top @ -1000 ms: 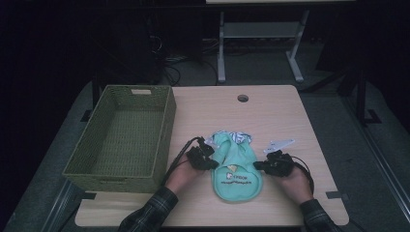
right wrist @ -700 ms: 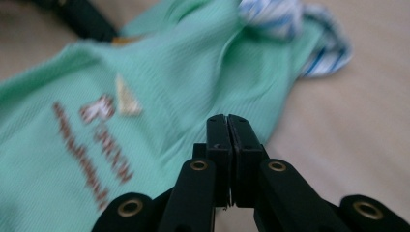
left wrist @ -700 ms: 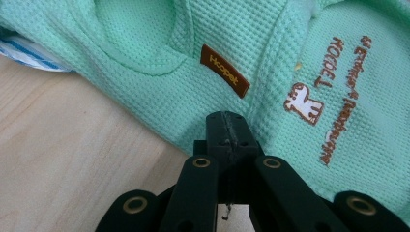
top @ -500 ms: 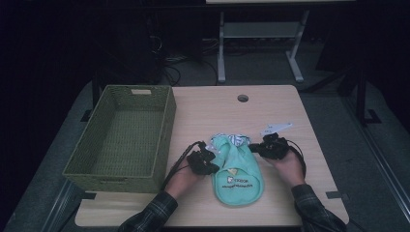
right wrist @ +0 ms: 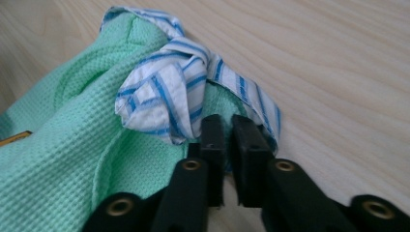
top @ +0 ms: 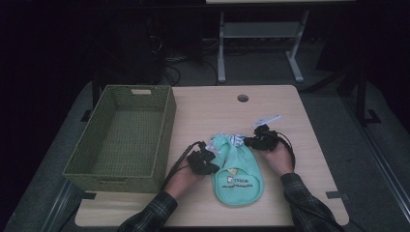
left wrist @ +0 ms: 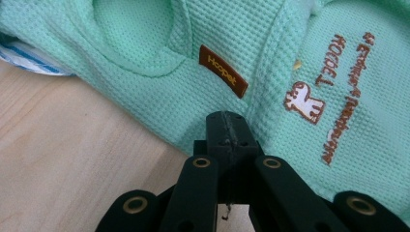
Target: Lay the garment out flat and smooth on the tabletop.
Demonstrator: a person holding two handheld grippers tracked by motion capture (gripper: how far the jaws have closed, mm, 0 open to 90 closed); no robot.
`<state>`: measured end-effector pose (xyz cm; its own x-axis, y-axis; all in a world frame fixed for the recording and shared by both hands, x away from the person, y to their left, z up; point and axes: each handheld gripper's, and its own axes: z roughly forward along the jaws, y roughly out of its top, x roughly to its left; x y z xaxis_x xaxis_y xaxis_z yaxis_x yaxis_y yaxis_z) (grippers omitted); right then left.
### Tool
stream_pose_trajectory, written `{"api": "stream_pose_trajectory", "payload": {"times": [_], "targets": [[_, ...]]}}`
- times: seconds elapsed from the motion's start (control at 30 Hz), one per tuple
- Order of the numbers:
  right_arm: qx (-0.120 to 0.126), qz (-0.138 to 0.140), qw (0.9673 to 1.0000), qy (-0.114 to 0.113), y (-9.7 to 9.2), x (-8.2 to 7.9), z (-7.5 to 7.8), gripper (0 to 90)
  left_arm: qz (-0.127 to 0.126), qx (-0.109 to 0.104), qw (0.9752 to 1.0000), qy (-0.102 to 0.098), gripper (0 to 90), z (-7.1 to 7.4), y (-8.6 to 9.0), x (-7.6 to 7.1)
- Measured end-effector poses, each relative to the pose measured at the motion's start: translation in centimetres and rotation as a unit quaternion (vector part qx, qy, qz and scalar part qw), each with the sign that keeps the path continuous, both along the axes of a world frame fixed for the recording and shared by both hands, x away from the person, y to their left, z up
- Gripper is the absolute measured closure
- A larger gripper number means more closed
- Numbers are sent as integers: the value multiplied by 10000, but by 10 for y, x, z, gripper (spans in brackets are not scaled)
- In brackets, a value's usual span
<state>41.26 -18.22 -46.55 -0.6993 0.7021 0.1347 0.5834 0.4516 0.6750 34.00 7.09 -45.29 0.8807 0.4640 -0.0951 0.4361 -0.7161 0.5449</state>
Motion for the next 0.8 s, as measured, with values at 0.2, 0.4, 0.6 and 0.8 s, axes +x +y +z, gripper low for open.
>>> {"api": "stream_pose_trajectory", "payload": {"times": [0.2,0.4,0.6,0.8], "targets": [[-195,-102,9995,-212,-4,3,7,897,-36,50,10000,-39,898,0,0,-1],[-347,-273,9988,-196,-15,17,2,891,-40,42,10000,-42,898,0,0,0],[-71,-296,9988,-394,-22,3,7,819,-33,29,10000,-46,898,0,0,-1],[95,2,9993,-371,-26,-30,12,897,-18,27,10000,-44,898,0,0,-1]]}}
